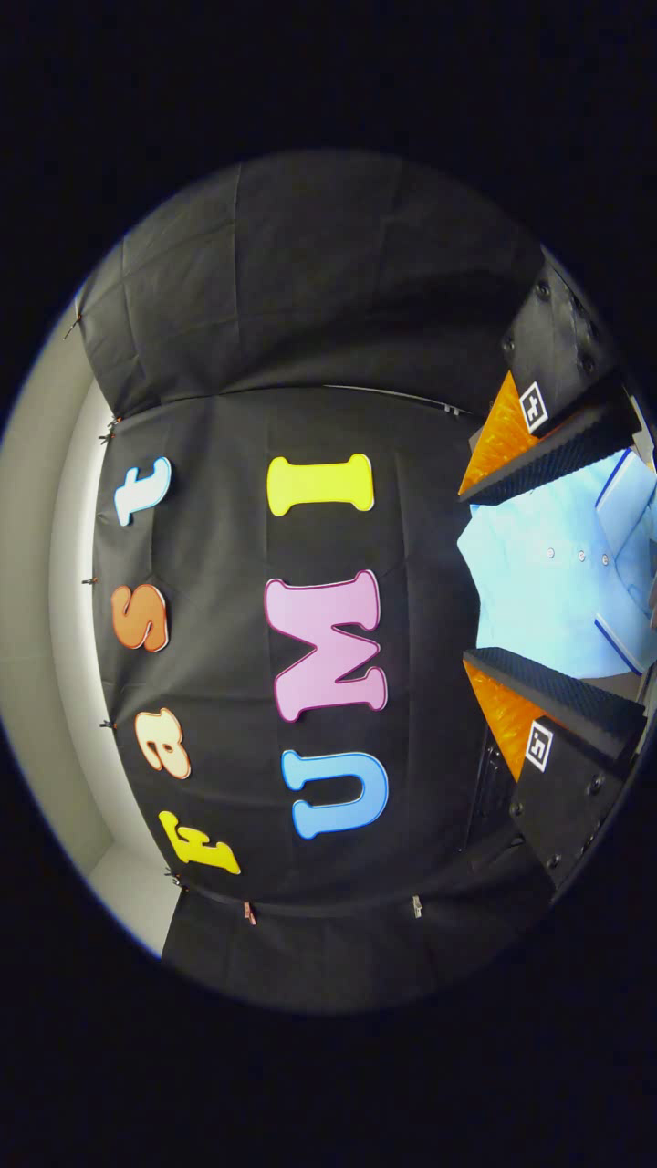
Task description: Put the clothes into the washing machine and then close the washing machine lid.
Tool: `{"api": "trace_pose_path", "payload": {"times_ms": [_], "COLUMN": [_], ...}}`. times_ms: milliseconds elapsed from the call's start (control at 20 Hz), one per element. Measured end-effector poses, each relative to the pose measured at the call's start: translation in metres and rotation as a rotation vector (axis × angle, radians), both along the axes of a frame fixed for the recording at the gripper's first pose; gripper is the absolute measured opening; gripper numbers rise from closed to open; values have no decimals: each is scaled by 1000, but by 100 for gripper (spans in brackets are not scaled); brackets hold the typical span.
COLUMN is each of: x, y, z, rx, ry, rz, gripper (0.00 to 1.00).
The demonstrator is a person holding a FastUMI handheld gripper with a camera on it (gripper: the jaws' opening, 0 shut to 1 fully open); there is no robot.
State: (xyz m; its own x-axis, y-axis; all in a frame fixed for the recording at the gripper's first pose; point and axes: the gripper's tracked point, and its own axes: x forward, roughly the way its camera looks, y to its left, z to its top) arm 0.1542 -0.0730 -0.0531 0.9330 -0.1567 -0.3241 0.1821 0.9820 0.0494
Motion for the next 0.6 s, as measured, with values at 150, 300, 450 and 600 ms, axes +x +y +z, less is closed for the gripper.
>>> {"api": "trace_pose_path", "payload": {"times_ms": [150, 300, 450, 600], "x": [23, 43, 54, 59], "y": [-11, -19, -27, -32], "z": [-25, -50, -81, -109], "rx": [15, 43, 44, 50], "ry": [92, 158, 242, 334], "rz": [-11, -20, -29, -32], "gripper": [98, 98, 99, 99]}}
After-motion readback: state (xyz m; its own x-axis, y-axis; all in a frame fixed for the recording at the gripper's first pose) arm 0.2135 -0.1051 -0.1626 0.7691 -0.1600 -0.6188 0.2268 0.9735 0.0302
